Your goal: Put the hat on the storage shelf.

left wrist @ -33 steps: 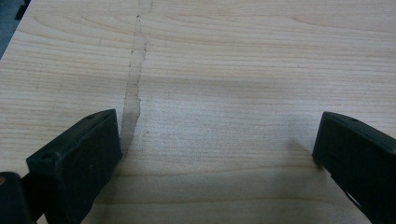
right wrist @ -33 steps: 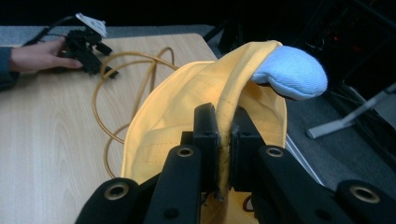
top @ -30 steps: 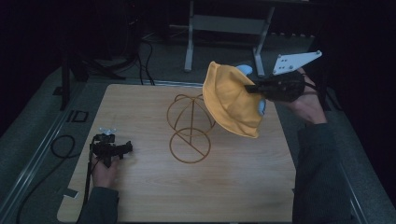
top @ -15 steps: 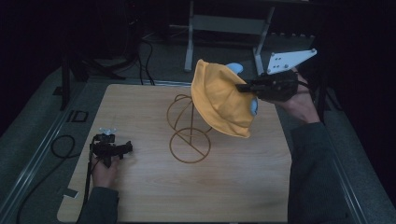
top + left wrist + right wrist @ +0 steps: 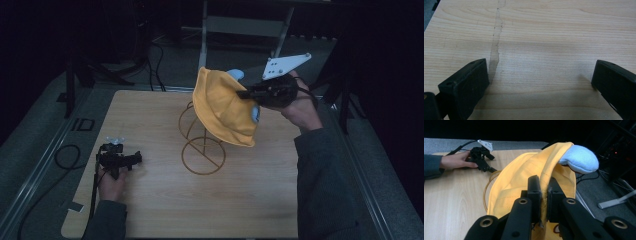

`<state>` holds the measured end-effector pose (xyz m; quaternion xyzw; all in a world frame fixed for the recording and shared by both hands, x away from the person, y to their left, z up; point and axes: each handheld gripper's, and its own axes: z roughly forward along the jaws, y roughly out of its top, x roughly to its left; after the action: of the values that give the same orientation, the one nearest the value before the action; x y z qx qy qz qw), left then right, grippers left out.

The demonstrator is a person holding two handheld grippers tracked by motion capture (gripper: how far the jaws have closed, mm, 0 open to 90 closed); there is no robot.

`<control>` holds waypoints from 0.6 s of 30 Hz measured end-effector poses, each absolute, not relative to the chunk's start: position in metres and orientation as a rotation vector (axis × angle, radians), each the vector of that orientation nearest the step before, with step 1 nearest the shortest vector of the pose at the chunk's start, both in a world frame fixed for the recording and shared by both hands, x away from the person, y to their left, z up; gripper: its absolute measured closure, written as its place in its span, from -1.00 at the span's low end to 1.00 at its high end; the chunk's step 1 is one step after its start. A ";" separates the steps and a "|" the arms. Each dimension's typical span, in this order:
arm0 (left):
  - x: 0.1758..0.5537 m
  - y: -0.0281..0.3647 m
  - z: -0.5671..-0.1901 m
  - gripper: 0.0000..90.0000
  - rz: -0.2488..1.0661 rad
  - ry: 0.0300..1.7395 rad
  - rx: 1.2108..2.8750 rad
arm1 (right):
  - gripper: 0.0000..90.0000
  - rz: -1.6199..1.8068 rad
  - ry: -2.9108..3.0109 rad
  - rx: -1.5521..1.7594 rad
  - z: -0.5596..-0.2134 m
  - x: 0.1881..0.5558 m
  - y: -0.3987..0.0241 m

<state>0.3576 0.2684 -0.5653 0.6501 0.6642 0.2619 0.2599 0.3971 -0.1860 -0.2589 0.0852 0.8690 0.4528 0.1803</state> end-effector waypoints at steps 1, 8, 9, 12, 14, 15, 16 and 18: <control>0.358 0.268 -0.565 -0.97 0.709 1.799 1.761 | 0.87 1.274 2.447 0.239 -0.260 0.398 -0.184; 0.357 0.269 -0.565 -0.97 0.709 1.799 1.765 | 0.87 1.261 2.457 0.232 -0.261 0.401 -0.171; 0.357 0.269 -0.565 -0.97 0.708 1.799 1.765 | 0.87 1.253 2.461 0.232 -0.261 0.402 -0.168; 0.357 0.269 -0.565 -0.97 0.706 1.799 1.768 | 0.87 1.229 2.473 0.232 -0.262 0.405 -0.161; 0.357 0.269 -0.565 -0.97 0.707 1.799 1.768 | 0.87 1.211 2.482 0.230 -0.263 0.407 -0.155; 0.357 0.269 -0.565 -0.97 0.706 1.799 1.767 | 0.87 1.203 2.484 0.230 -0.263 0.408 -0.153; 0.357 0.269 -0.565 -0.97 0.706 1.799 1.767 | 0.86 1.200 2.487 0.230 -0.263 0.409 -0.150; 0.357 0.269 -0.565 -0.97 0.707 1.799 1.767 | 0.86 1.197 2.493 0.231 -0.264 0.411 -0.145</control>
<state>0.3574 0.2687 -0.5650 0.6519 0.6636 0.2606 0.2583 0.4106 -0.1452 -0.2645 0.0817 0.8833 0.4241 0.1823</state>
